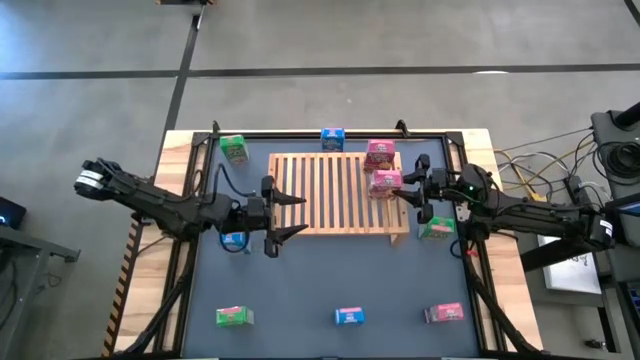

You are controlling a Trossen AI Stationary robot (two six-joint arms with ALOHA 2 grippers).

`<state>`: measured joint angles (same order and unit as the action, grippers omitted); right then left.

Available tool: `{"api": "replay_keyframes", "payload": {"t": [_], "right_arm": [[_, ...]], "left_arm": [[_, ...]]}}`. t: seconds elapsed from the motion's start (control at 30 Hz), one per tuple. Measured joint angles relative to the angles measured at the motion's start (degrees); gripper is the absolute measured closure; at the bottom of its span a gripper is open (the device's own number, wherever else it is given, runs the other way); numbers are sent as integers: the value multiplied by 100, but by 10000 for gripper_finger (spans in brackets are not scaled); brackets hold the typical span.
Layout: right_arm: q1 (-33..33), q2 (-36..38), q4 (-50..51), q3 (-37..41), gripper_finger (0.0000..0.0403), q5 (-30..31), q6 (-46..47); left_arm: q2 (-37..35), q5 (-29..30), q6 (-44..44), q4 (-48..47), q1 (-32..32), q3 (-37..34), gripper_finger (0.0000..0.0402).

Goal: Stack cereal on shelf
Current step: Put the top pink cereal box on the shelf aligned with the other pink cereal box

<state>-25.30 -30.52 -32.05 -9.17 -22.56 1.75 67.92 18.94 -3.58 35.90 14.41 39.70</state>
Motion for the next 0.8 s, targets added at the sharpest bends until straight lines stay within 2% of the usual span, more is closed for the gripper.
{"api": "replay_keyframes", "payload": {"t": [0.37,0.8], "right_arm": [[0,-196,-37,-2,252,0,69],[0,-334,-168,-33,199,4,128]], "left_arm": [[-63,15,1,-92,-4,0,132],[-63,15,22,-140,0,0,132]]}}
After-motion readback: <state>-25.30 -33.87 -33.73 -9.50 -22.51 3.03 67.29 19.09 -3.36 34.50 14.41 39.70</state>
